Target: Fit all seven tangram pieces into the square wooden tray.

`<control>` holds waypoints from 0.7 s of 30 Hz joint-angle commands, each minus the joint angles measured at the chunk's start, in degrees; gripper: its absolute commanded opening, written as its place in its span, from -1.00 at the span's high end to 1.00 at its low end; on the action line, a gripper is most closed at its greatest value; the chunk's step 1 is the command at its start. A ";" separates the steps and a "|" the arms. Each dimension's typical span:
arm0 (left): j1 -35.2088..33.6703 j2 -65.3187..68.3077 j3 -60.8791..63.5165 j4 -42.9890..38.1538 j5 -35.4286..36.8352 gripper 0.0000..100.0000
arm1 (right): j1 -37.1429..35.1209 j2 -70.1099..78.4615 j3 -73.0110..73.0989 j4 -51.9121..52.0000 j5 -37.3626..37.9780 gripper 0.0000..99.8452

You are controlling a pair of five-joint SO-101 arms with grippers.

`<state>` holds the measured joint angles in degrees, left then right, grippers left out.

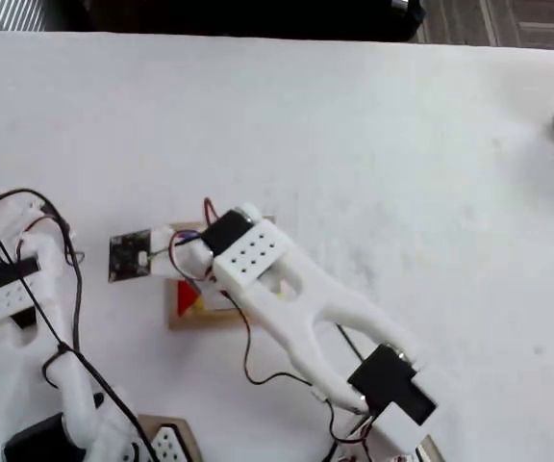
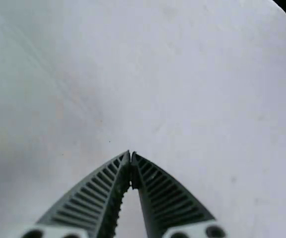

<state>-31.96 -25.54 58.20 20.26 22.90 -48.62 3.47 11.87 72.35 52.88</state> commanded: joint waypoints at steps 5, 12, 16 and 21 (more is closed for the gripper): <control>-0.13 0.13 -2.73 -1.32 0.26 0.95 | -0.48 -0.40 -1.14 -0.75 -3.60 0.87; 0.92 0.13 -2.73 -1.23 0.26 0.95 | -0.40 -0.48 -1.23 0.13 -9.23 0.51; 1.10 0.13 -2.64 -1.14 0.26 0.95 | 2.68 -1.45 -2.90 0.13 -9.67 0.54; 1.19 0.13 -2.29 -1.41 0.26 0.95 | 10.59 -5.76 -8.44 2.15 -16.97 0.76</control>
<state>-31.96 -25.54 58.20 20.26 22.90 -42.90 2.59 8.09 72.79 39.78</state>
